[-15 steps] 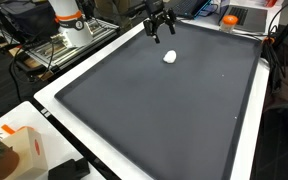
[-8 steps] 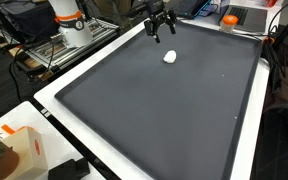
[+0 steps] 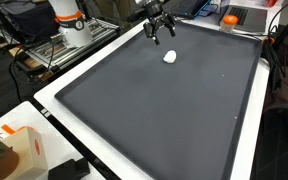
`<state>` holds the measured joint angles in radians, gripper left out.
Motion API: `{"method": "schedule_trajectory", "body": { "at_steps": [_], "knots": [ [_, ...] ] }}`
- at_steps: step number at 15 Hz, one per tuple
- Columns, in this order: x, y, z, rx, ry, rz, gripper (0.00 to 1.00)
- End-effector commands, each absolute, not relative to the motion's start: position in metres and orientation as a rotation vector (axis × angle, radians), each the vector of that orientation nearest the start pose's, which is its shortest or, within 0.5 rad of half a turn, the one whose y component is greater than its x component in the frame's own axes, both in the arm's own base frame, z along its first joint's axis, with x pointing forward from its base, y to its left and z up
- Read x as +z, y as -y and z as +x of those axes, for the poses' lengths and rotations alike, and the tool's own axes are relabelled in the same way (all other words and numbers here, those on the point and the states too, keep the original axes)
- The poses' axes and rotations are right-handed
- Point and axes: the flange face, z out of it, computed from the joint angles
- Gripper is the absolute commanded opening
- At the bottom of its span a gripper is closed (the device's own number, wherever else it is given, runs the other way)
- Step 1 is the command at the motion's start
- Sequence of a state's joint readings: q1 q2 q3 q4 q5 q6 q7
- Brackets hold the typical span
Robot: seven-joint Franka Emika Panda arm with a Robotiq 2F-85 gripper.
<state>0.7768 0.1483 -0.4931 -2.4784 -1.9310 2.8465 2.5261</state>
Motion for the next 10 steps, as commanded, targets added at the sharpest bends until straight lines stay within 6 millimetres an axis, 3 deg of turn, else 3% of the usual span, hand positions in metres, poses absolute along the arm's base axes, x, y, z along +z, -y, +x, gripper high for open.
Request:
{"method": "schedule_trajectory", "body": {
  "at_steps": [1, 3, 4, 5, 6, 7, 8, 9, 10],
  "knots": [
    [0.207, -0.171, 0.402, -1.239, -0.578, -2.864, 1.0],
    [0.198, -0.17, 0.4, -1.294, -0.603, -2.838, 1.0],
    [0.212, -0.175, 0.402, -1.317, -0.618, -2.844, 1.0],
    [0.213, -0.176, 0.403, -1.356, -0.617, -2.843, 1.0],
    [0.192, -0.175, 0.4, -1.39, -0.612, -2.81, 1.0],
    [0.217, -0.185, 0.405, -1.425, -0.612, -2.815, 1.0],
    [0.217, -0.188, 0.405, -1.448, -0.611, -2.811, 1.0],
    [0.192, -0.186, 0.4, -1.466, -0.618, -2.77, 1.0],
    [0.22, -0.197, 0.407, -1.498, -0.615, -2.779, 1.0]
  ]
}}
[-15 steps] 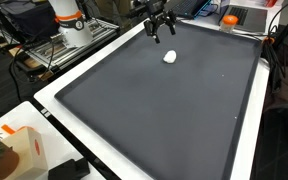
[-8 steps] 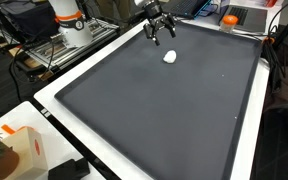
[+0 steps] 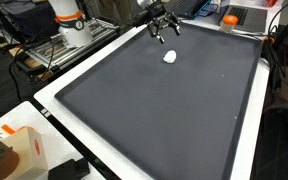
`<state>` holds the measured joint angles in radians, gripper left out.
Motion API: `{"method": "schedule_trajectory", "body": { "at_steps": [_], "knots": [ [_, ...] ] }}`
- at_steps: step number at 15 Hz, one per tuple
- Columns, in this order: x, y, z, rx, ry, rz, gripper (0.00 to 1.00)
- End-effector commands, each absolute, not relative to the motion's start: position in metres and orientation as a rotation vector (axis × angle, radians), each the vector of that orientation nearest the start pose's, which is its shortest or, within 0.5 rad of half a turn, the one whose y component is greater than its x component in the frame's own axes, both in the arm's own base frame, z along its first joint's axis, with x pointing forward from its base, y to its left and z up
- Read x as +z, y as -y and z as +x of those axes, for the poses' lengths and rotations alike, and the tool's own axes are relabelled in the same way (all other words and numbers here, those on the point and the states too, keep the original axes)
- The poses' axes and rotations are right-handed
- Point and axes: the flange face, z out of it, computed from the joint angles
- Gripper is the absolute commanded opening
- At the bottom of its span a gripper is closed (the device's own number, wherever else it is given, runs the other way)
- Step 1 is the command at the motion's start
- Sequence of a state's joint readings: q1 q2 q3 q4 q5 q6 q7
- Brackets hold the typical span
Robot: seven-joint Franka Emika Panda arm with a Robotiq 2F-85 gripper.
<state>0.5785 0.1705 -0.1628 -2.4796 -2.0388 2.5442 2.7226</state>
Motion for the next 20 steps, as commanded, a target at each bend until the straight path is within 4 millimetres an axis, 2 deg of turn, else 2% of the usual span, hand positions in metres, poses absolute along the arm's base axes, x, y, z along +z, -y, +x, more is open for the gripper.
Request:
{"method": "schedule_trajectory", "body": {
  "at_steps": [1, 2, 3, 4, 7, 13, 20],
  "knots": [
    [0.217, -0.198, 0.407, -1.507, -0.617, -2.782, 1.0],
    [0.193, -0.19, 0.399, -1.493, -0.636, -2.761, 1.0],
    [0.22, -0.2, 0.407, -1.429, -0.611, -2.777, 1.0],
    [0.209, -0.199, 0.408, -1.479, -0.577, -2.797, 1.0],
    [0.217, -0.201, 0.412, -1.463, -0.585, -2.781, 1.0],
    [0.204, -0.187, 0.409, -1.419, -0.453, -2.973, 1.0],
    [0.196, -0.189, 0.412, -1.499, -0.333, -3.007, 1.0]
  ]
}}
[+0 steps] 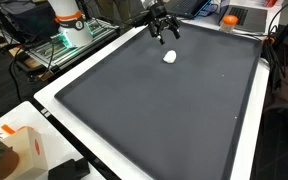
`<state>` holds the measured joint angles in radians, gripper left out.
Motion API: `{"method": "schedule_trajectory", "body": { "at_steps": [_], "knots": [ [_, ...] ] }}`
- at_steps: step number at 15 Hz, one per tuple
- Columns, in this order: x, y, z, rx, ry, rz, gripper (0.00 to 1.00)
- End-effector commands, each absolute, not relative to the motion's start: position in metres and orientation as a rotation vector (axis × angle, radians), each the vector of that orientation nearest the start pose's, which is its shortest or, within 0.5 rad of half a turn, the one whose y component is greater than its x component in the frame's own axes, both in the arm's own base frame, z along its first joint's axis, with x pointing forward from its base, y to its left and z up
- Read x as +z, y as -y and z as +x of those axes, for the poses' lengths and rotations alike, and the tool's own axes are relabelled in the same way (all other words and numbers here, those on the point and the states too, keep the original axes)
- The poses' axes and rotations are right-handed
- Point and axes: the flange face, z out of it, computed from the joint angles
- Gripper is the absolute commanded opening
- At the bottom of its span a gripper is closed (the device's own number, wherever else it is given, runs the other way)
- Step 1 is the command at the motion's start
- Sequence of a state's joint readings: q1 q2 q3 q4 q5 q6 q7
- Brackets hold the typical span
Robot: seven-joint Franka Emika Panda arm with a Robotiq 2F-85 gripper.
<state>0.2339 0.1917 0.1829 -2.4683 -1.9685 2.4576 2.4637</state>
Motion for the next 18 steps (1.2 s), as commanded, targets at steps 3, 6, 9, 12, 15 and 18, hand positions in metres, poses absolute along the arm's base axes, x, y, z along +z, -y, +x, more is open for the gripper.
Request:
{"method": "schedule_trajectory", "body": {
  "at_steps": [3, 6, 9, 12, 15, 18],
  "knots": [
    [0.189, -0.191, 0.411, -1.48, -0.274, -3.048, 1.0],
    [0.182, -0.193, 0.41, -1.468, -0.25, -3.063, 1.0],
    [0.177, -0.195, 0.41, -1.46, -0.253, -3.067, 1.0],
    [0.173, -0.195, 0.409, -1.45, -0.255, -3.07, 1.0],
    [0.171, -0.195, 0.408, -1.435, -0.253, -3.073, 1.0],
    [0.173, -0.196, 0.408, -1.433, -0.267, -3.057, 1.0]
  ]
}}
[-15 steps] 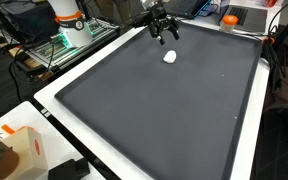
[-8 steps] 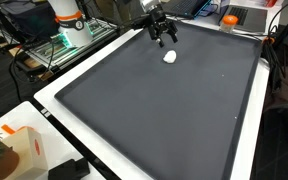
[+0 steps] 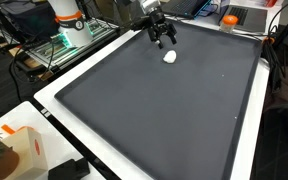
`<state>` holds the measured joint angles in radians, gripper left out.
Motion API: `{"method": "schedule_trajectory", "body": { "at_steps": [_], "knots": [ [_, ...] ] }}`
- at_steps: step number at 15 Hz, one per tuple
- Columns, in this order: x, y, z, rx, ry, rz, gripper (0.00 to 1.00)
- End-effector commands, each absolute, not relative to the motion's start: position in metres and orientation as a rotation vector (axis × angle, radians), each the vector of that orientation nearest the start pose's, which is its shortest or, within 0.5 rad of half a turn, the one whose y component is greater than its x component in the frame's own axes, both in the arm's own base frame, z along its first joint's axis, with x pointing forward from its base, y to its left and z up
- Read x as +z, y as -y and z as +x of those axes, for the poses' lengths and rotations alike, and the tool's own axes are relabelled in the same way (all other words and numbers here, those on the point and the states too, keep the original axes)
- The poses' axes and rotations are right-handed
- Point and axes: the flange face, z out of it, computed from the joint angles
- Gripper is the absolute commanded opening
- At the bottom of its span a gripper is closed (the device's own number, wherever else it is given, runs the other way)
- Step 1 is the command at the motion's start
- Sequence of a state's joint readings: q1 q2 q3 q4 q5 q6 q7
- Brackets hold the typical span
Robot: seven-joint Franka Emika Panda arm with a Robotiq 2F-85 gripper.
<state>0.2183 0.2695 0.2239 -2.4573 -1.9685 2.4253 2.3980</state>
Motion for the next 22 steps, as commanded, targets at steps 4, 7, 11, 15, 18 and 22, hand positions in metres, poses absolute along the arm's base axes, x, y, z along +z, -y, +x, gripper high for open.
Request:
{"method": "schedule_trajectory", "body": {
  "at_steps": [4, 7, 11, 15, 18, 22],
  "knots": [
    [0.183, -0.194, 0.411, -1.37, -0.348, -3.008, 1.0],
    [0.187, -0.194, 0.416, -1.318, -0.382, -2.985, 1.0],
    [0.192, -0.192, 0.421, -1.289, -0.419, -2.966, 1.0],
    [0.218, -0.166, 0.421, -1.129, -0.373, -3.0, 1.0],
    [0.255, -0.126, 0.424, -0.957, -0.264, -2.97, 1.0],
    [0.257, -0.069, 0.411, -0.788, -0.079, -2.971, 1.0]
  ]
}}
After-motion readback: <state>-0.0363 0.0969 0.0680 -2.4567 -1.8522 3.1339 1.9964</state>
